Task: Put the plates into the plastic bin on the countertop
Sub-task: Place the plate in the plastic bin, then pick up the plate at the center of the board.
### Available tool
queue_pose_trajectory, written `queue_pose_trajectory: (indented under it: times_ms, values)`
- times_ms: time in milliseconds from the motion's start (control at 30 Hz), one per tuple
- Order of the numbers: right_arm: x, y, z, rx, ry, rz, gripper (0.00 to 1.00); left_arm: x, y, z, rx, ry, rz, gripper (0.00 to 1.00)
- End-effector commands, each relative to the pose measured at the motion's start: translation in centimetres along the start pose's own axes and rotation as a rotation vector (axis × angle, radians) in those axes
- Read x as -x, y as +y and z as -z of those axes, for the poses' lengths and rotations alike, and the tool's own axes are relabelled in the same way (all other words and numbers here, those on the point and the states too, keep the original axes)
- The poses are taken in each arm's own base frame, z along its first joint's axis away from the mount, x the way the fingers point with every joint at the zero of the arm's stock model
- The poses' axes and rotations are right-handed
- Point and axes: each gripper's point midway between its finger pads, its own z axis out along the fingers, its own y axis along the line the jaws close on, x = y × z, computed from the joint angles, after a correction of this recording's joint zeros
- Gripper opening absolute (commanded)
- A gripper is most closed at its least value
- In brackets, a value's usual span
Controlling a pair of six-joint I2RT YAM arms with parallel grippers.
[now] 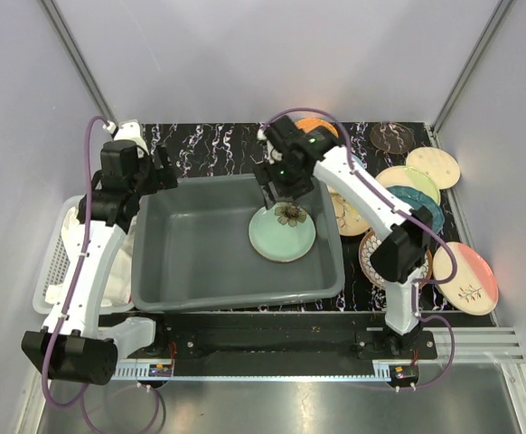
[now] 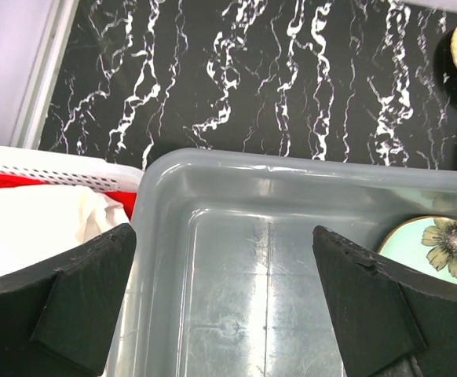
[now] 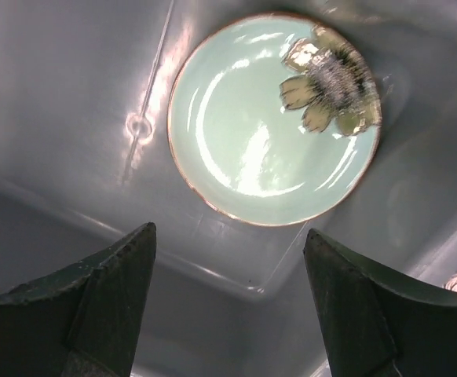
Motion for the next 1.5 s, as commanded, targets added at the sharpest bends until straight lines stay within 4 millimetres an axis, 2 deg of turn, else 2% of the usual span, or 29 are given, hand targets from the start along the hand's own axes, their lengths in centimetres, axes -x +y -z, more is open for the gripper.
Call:
queue_pose_trajectory:
  times_ms: [0,33,100,133,200,233,267,300,333,367,433,467,500,567,633,667,700,767,867,1000,1233,1367,1433,1467]
  values:
    - [3.0,0.8,4.3,0.163,-0.162,-0.089,0.82,2.7,-0.3,0.1,-0.002,-0.068,0.023,0.99]
    - [3.3,-0.4,4.3,0.167,-0.169,-0.130,0.82,2.7,-0.3,0.0,-0.005,-0.066,0.023,0.99]
    - [4.1,-0.9,5.3,0.204,-0.211,-0.187,0.82,2.7,-0.4,-0.2,-0.007,-0.064,0.019,0.99]
    - [4.3,-2.1,5.3,0.201,-0.218,-0.227,0.82,2.8,-0.4,-0.4,-0.006,-0.067,0.020,0.99]
    - [4.9,-3.1,6.3,0.227,-0.254,-0.296,0.82,2.8,-0.4,-0.7,-0.004,-0.071,0.017,0.99]
    - [4.7,-3.8,6.1,0.228,-0.250,-0.329,0.82,2.9,-0.5,-0.9,-0.006,-0.072,0.018,0.99]
    - [4.9,-5.5,6.3,0.224,-0.266,-0.381,0.83,2.9,-0.6,-1.3,-0.009,-0.074,0.016,0.99]
    - [5.5,-5.8,7.3,0.255,-0.303,-0.419,0.83,2.9,-0.7,-1.5,-0.013,-0.075,0.015,0.99]
    - [5.0,-6.8,6.9,0.255,-0.295,-0.461,0.83,3.1,-0.8,-1.7,-0.015,-0.079,0.016,0.99]
    - [5.1,-8.3,7.1,0.249,-0.313,-0.510,0.83,3.3,-1.0,-2.2,-0.023,-0.082,0.019,0.99]
    - [4.6,-9.6,7.4,0.248,-0.334,-0.590,0.83,3.5,-1.3,-2.6,-0.038,-0.088,0.024,0.99]
    - [4.3,-11.1,8.0,0.228,-0.360,-0.645,0.83,3.7,-1.6,-3.1,-0.047,-0.095,0.024,0.99]
    - [3.7,-11.9,7.2,0.219,-0.354,-0.686,0.83,3.8,-1.8,-3.3,-0.056,-0.098,0.025,0.99]
    - [3.1,-13.1,7.7,0.234,-0.379,-0.757,0.83,4.1,-2.2,-3.9,-0.073,-0.106,0.021,0.99]
    - [2.1,-15.3,6.9,0.247,-0.394,-0.896,0.83,4.5,-2.5,-4.3,-0.082,-0.107,0.017,0.99]
    - [1.8,-15.8,7.6,0.251,-0.427,-0.929,0.83,4.9,-2.7,-4.5,-0.086,-0.114,0.015,0.99]
    - [1.1,-17.3,6.7,0.248,-0.445,-1.006,0.82,5.0,-2.8,-4.7,-0.091,-0.113,0.015,0.99]
    - [1.0,-18.1,7.1,0.258,-0.505,-1.049,0.82,5.3,-3.2,-5.2,-0.102,-0.113,0.014,0.99]
    - [0.7,-19.6,5.7,0.239,-0.547,-1.134,0.82,5.4,-3.8,-6.0,-0.124,-0.096,0.027,0.99]
    - [-0.1,-20.6,2.3,0.245,-0.528,-1.269,0.81,6.1,-4.5,-6.4,-0.150,-0.100,0.046,0.99]
    - [-0.5,-23.0,-1.7,0.192,-0.549,-1.389,0.80,7.2,-4.3,-7.7,-0.138,-0.098,0.050,0.99]
    - [-1.2,-24.7,-4.4,0.124,-0.539,-1.484,0.80,8.6,-4.3,-8.0,-0.142,-0.117,0.059,0.99]
    - [-1.2,-25.3,-5.3,0.103,-0.544,-1.505,0.80,8.5,-4.1,-8.6,-0.138,-0.101,0.056,0.99]
    - [-1.7,-25.8,-6.3,0.079,-0.526,-1.526,0.80,8.5,-3.9,-8.6,-0.135,-0.098,0.062,0.99]
